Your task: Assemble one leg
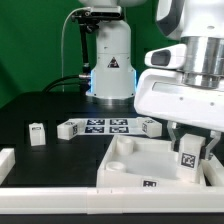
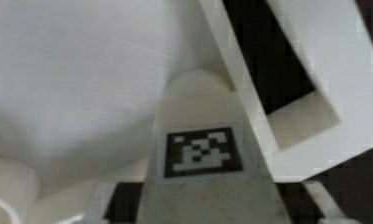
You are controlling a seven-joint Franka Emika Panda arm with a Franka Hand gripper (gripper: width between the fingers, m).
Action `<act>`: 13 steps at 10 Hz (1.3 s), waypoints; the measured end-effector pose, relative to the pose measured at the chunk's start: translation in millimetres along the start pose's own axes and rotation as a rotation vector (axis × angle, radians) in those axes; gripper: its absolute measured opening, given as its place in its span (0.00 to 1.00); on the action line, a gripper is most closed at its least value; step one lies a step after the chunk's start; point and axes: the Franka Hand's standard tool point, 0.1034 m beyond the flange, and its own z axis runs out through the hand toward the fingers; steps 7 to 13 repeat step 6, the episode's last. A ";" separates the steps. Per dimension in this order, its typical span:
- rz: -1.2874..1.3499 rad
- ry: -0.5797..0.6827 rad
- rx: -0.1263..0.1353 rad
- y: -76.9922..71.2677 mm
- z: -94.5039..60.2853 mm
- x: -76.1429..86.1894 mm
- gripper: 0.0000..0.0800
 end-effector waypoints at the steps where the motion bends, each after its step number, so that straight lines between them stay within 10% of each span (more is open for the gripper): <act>1: 0.061 0.008 -0.010 5.0 0.4 2.2 0.38; 3: 0.156 0.023 -0.035 16.6 1.4 4.3 0.39; 6: 0.156 0.023 -0.034 16.0 1.6 3.9 0.73; 13: 0.156 0.023 -0.034 16.0 1.6 3.9 0.73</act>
Offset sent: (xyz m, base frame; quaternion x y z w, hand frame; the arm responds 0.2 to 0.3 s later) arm 0.0000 0.0000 0.0000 0.0000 0.0000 0.0000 1.0000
